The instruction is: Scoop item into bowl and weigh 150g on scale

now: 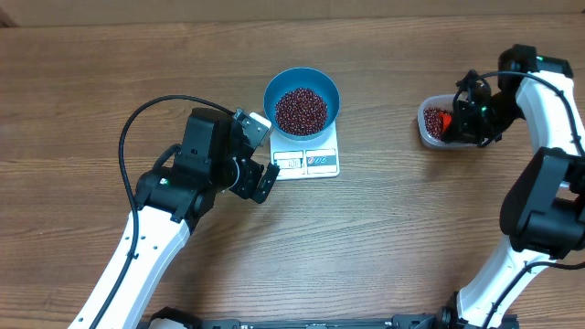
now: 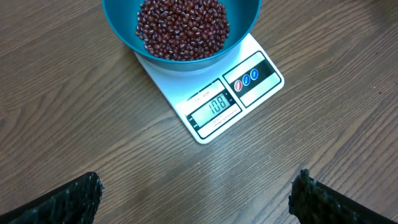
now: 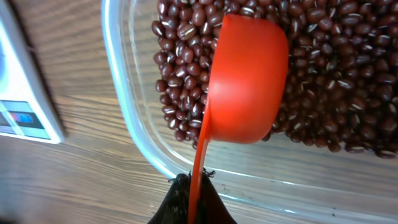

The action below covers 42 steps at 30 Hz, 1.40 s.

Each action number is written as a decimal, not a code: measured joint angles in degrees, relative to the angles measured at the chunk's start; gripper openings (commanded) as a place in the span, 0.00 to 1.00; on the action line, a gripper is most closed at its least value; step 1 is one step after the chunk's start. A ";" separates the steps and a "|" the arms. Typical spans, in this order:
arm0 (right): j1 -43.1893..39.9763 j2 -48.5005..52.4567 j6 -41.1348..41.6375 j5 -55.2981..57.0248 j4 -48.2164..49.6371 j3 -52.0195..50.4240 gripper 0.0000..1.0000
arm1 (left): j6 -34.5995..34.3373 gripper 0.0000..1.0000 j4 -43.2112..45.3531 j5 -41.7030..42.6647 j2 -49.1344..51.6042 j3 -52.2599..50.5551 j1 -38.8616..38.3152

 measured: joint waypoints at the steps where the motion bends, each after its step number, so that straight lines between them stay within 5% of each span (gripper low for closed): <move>1: -0.66 0.22 0.20 -1.62 0.11 -0.02 0.04 | -0.02 1.00 0.00 0.00 0.00 0.00 0.00; 22: -10.40 0.83 0.79 -19.02 -0.28 -0.07 0.04 | 0.00 1.00 0.00 0.00 0.00 0.00 0.00; 42: -20.79 0.83 -16.72 -34.75 -13.77 -0.07 0.04 | 0.00 1.00 0.00 0.00 0.00 0.00 0.00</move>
